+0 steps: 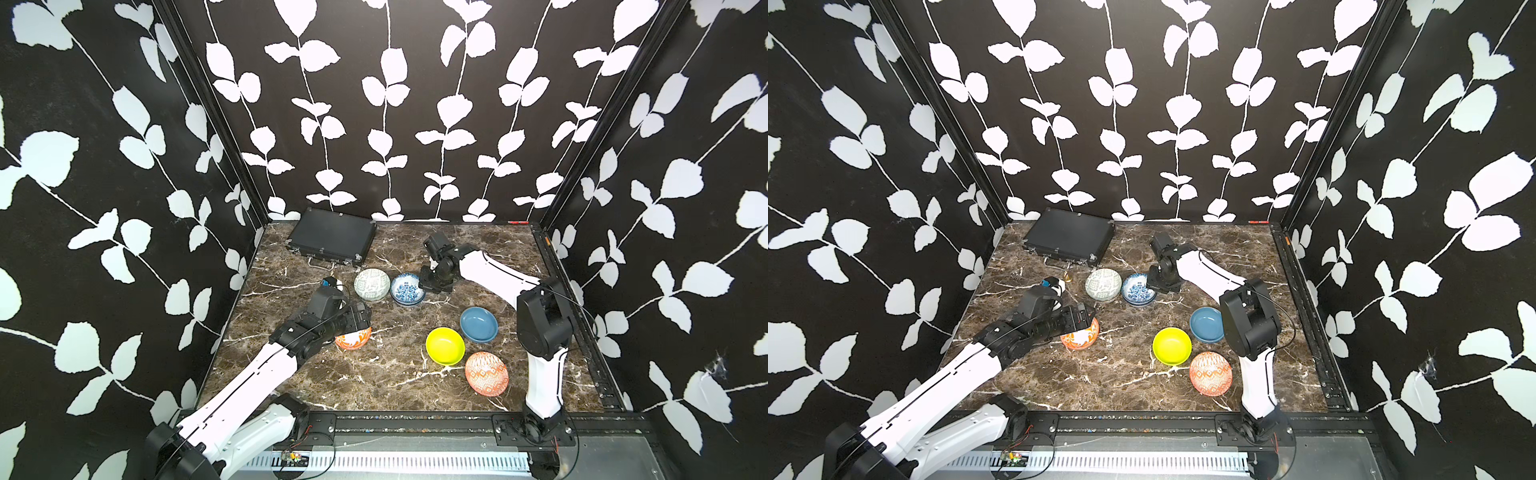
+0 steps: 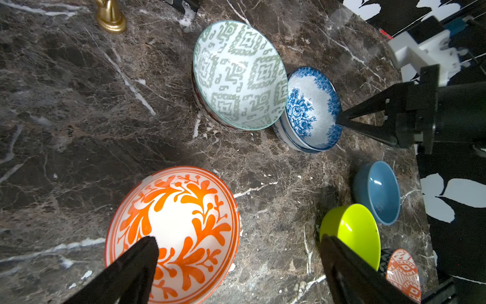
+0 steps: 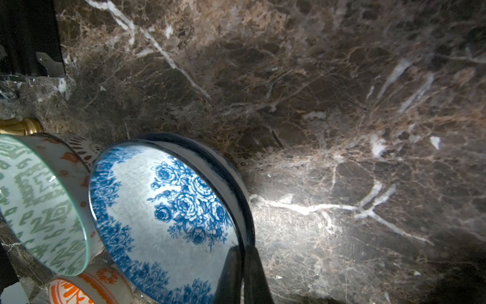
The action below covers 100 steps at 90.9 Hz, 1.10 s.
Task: Stack the bowls
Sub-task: Place the bowl on the bowl.
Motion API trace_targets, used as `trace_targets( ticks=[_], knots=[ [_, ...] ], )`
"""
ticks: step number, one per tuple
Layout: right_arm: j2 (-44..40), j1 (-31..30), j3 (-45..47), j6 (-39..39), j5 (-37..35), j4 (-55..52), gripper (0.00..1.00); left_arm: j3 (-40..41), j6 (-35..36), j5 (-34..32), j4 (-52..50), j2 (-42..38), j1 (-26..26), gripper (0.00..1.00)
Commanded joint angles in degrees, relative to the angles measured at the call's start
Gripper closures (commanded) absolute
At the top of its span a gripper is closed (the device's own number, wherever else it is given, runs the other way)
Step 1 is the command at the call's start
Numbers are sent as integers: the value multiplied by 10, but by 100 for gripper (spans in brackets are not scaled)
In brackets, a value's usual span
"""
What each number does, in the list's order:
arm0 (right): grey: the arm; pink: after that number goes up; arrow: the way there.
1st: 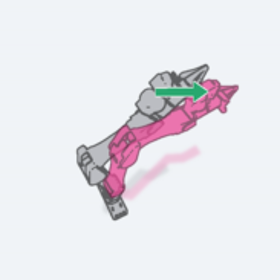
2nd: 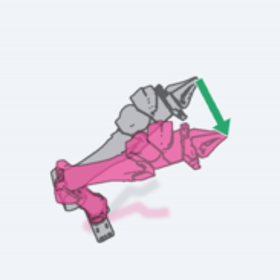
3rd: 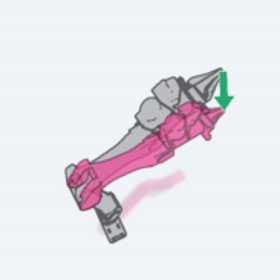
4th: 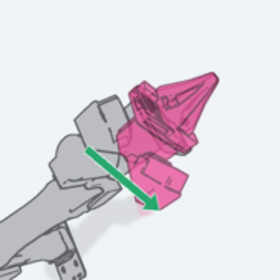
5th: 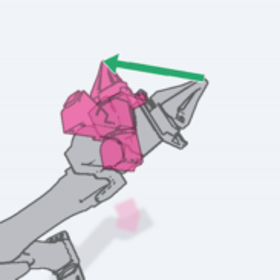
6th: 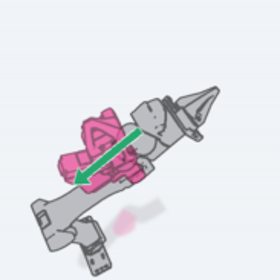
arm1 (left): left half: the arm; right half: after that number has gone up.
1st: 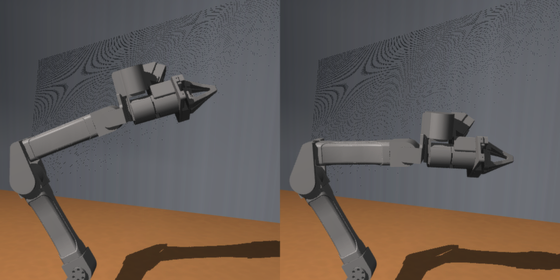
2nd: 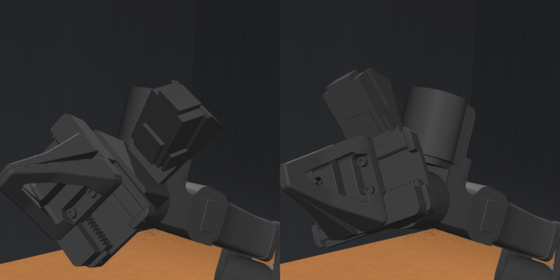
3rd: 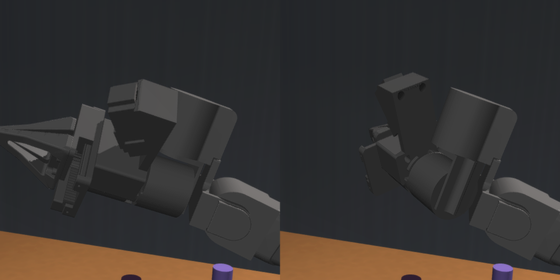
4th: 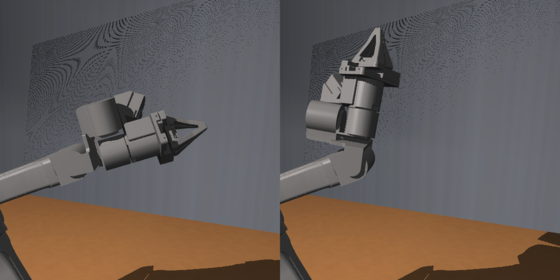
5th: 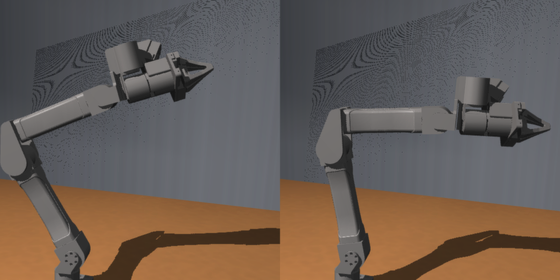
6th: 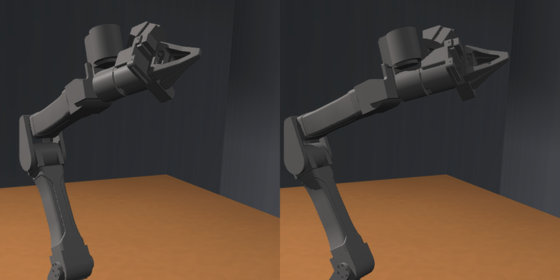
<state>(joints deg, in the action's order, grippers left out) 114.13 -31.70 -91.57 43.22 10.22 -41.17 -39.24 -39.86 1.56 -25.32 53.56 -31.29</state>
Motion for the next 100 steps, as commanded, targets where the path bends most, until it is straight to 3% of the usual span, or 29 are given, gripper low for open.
trace_targets(
  ticks=[1, 14, 24, 39, 57, 74, 86, 100],
  knots=[
    [-11, 2, -11, -13, -9, -23, 83, 3, 5, -6, 6, -3, 4, 2],
    [-31, 2, -4, -14, -2, -10, 57, 2, 2, -9, -1, -3, 4, 2],
    [-52, 2, 4, -16, 2, -2, 47, -4, -3, -16, -20, -1, 3, 1],
    [-107, 2, 29, -17, 1, 0, 45, -34, -28, -48, -104, 1, 4, 1],
    [-216, 2, 131, -16, 2, 37, 42, -41, -78, -85, -207, 5, 20, 1],
    [-317, 2, 217, -21, -6, 54, 39, -15, -86, -41, -201, 44, 67, 2],
    [-339, 2, 239, -25, -1, 53, 40, -13, -79, -32, -194, 90, 70, 3],
    [-347, 2, 252, -24, 10, 65, 40, 14, -83, -12, -147, 103, 71, 11]
  ],
)
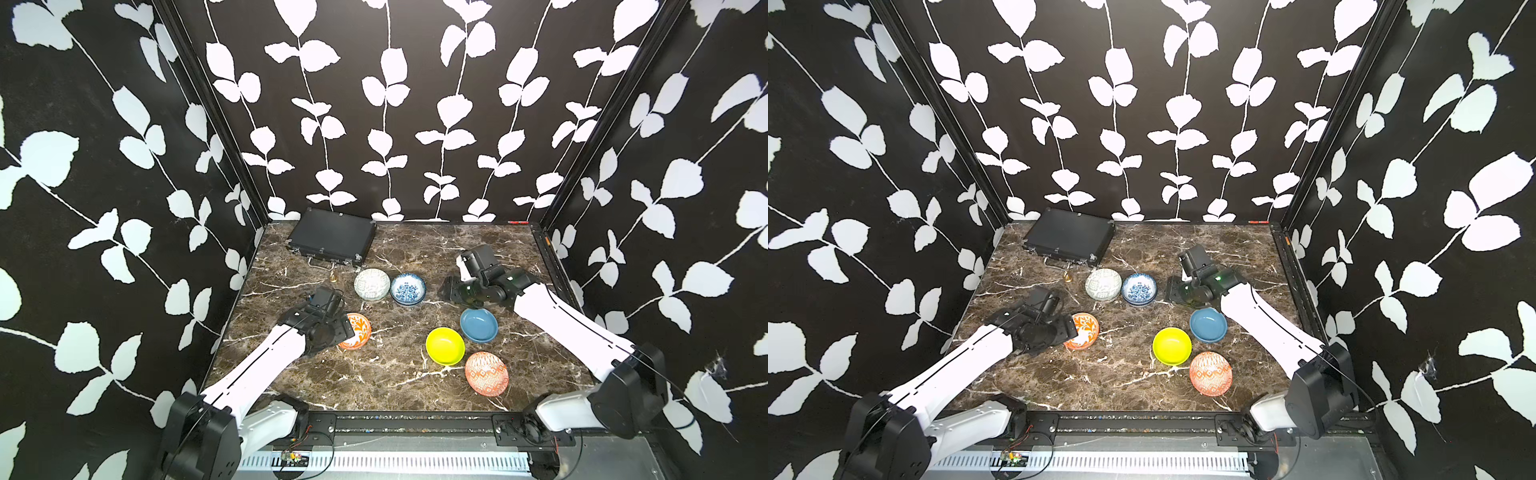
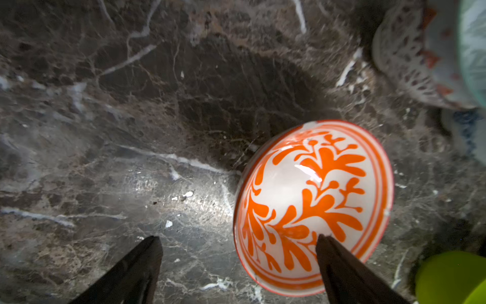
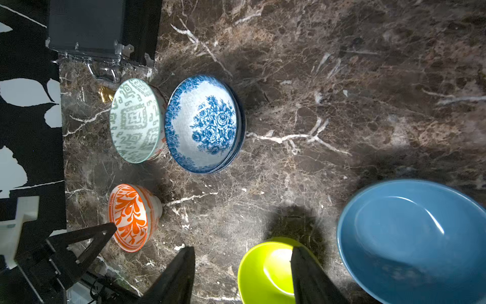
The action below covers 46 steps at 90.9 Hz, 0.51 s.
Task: Stack the bowls
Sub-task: Place the bowl on the bowl, then pick up the bowl from the center of the board.
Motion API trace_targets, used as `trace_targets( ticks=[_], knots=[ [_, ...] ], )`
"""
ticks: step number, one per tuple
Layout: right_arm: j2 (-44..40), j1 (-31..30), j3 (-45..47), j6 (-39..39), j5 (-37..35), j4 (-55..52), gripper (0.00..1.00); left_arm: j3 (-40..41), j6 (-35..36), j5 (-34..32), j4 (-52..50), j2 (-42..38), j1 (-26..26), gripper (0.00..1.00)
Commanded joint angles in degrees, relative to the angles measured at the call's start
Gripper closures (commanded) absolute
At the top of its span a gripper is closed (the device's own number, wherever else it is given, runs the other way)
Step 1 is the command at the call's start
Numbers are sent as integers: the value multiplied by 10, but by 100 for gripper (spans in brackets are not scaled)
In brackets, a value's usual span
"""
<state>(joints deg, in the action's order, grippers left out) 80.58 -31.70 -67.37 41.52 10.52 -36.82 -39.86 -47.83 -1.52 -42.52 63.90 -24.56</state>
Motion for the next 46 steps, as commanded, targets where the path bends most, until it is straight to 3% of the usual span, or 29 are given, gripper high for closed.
trace_targets(
  ticks=[1, 15, 31, 46],
  knots=[
    [-12, 2, 10, -7, 7, 22, 40, 22, -3, 20, 28, 0, 4, 12],
    [-6, 2, 6, -9, 17, 23, 41, 37, -5, 29, 50, 4, 3, 29],
    [4, 1, 2, -7, 36, 29, 42, 39, 4, 32, 66, 26, 4, 38],
    [7, -6, 12, 1, 43, 40, 43, 26, 18, 39, 69, 60, 3, 53]
  ],
)
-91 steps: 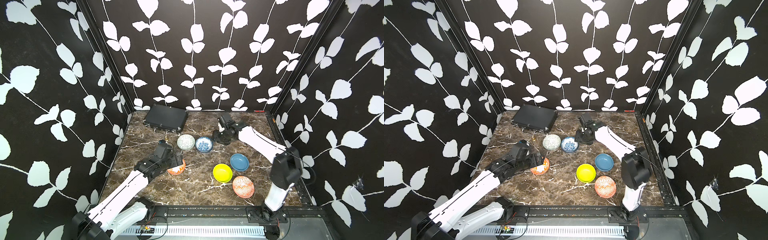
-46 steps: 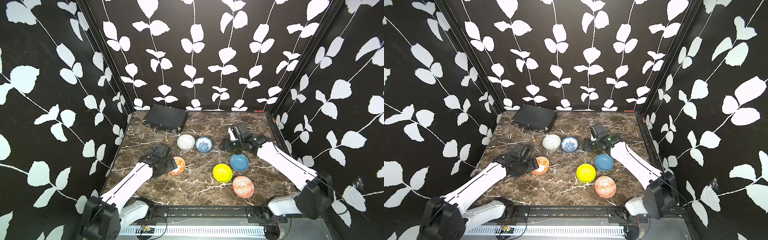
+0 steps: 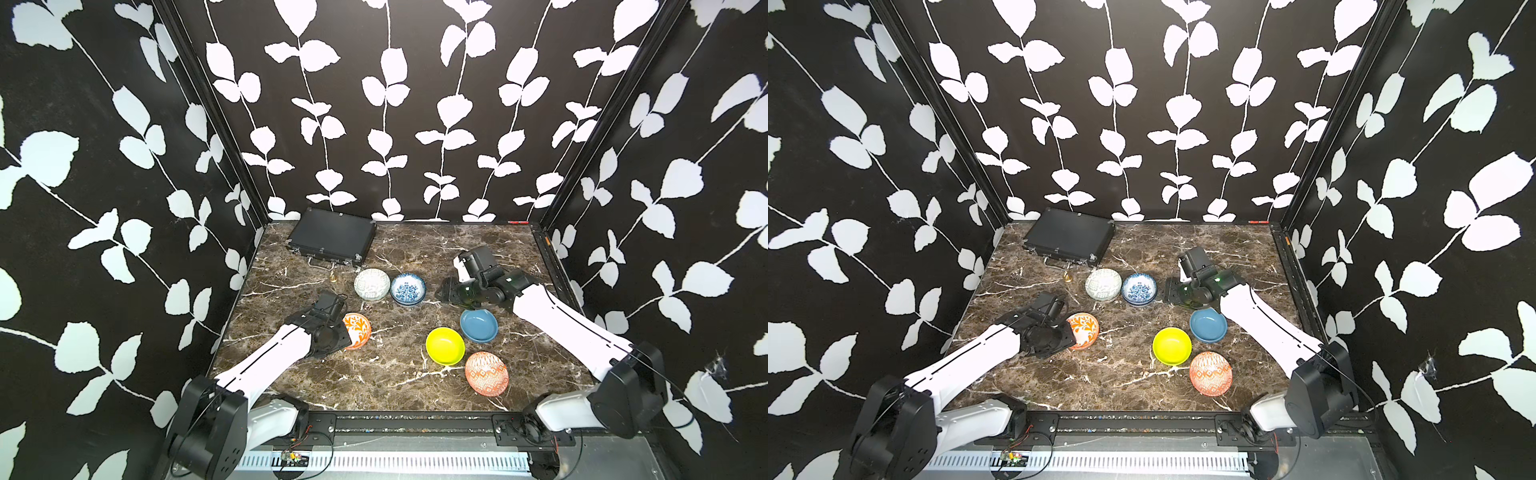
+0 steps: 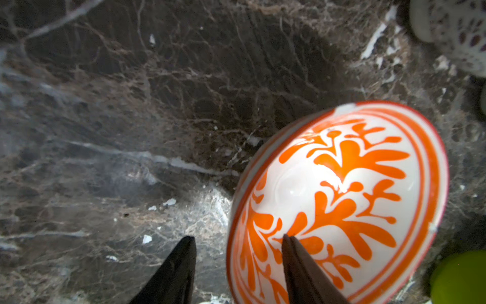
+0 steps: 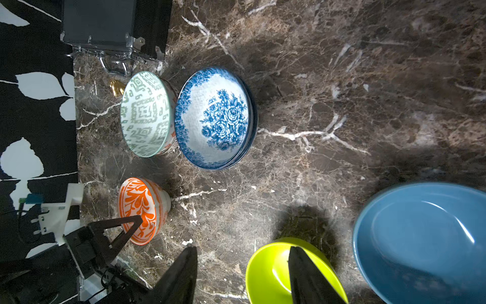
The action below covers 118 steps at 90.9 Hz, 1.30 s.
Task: Stack the bowls
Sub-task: Pick up the bowl from the center of the board.
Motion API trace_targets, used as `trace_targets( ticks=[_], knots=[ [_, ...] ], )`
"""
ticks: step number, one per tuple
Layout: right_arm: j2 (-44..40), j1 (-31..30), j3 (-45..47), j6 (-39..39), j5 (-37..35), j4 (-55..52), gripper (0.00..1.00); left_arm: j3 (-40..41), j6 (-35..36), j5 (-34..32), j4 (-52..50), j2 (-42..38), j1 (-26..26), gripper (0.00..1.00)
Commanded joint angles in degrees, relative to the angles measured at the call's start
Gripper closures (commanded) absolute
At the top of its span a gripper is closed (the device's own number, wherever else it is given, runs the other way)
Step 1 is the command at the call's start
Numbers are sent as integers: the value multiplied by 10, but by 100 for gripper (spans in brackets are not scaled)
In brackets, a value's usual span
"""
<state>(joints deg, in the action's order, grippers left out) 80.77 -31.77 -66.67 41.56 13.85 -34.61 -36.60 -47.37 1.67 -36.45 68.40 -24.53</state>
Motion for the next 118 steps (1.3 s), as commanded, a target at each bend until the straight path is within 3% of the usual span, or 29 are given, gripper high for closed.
trace_targets(
  ticks=[1, 15, 24, 42, 59, 79, 118],
  knots=[
    [5, -7, 6, 1, 10, 18, 43, -7, 14, 8, 7, 16, 3, 54],
    [11, -29, 5, 5, 1, 17, 42, -13, 19, 10, 4, 20, 3, 67],
    [15, -46, 2, 11, -8, 19, 41, -12, 21, 14, 2, 10, 3, 80],
    [37, -100, -18, 36, -20, 29, 41, -7, 19, 21, 0, -39, -6, 100],
    [84, -153, -57, 71, -20, 29, 42, -25, -1, 8, -8, -75, -51, 100],
    [135, -202, -135, 50, -49, -20, 42, -107, -6, -6, -44, -38, -108, 100],
    [151, -218, -156, 38, -77, -55, 47, -186, -5, 12, -64, 6, -121, 100]
  ],
)
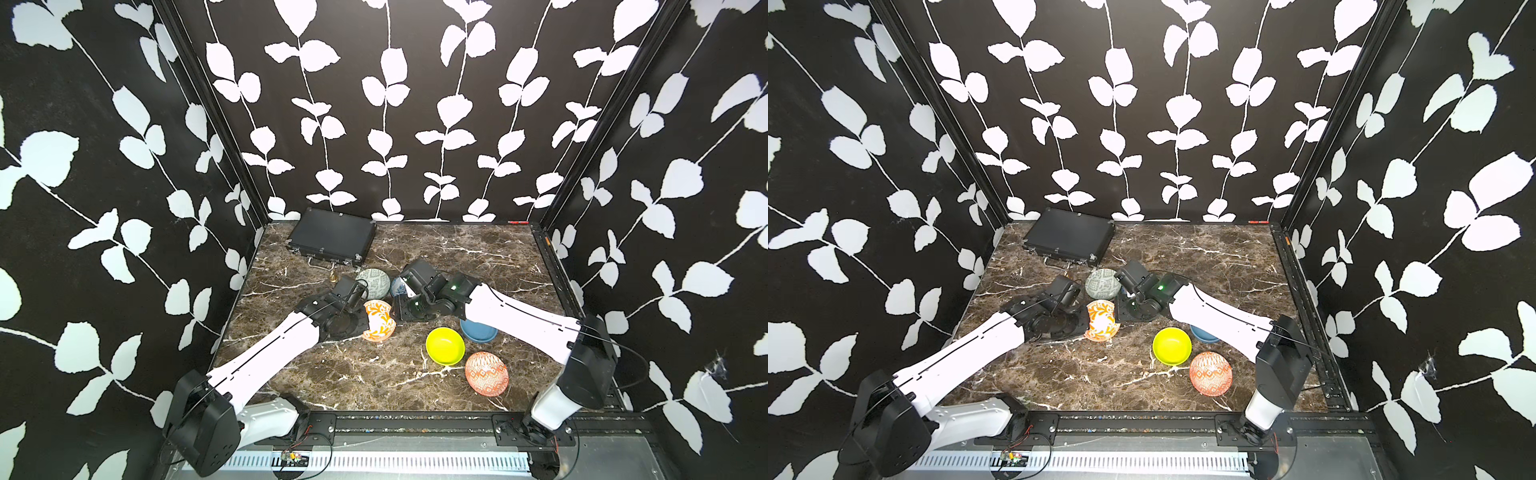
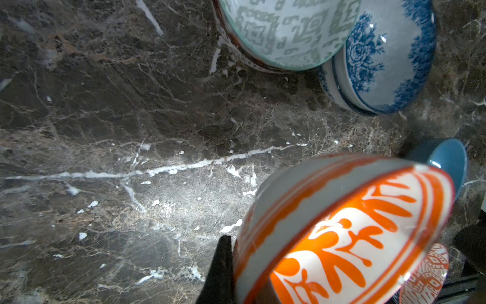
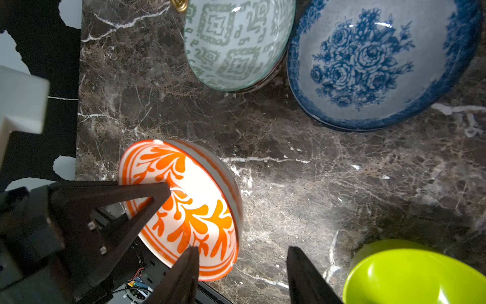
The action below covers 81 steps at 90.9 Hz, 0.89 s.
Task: Stack the bowls
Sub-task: Pick up the bowl from the center of the board.
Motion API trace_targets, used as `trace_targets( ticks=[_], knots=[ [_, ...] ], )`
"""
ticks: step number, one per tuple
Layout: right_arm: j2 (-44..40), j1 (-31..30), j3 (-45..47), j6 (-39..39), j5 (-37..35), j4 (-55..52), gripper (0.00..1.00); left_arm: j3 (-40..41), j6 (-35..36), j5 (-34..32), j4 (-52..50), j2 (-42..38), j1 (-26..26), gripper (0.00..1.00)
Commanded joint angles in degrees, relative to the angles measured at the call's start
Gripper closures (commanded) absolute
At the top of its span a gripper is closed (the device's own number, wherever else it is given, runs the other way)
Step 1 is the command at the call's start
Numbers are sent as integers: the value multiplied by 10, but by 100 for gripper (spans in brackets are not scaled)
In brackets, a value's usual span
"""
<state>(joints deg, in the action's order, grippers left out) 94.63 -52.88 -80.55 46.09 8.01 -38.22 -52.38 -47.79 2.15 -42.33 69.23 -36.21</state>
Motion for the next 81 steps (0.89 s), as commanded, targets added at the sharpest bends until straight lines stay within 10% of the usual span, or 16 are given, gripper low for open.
trace_targets(
  ticks=[1, 37, 81],
  knots=[
    [13, -7, -17, -7, -19, -20, 47, -29, 0, 8, -5, -2, -4, 100],
    [38, -12, -47, -3, -38, -45, 58, -73, -7, 6, -13, 27, -20, 100],
    [41, -8, -44, 12, -48, -62, 100, -98, -10, 6, 1, 51, -35, 97]
  ],
)
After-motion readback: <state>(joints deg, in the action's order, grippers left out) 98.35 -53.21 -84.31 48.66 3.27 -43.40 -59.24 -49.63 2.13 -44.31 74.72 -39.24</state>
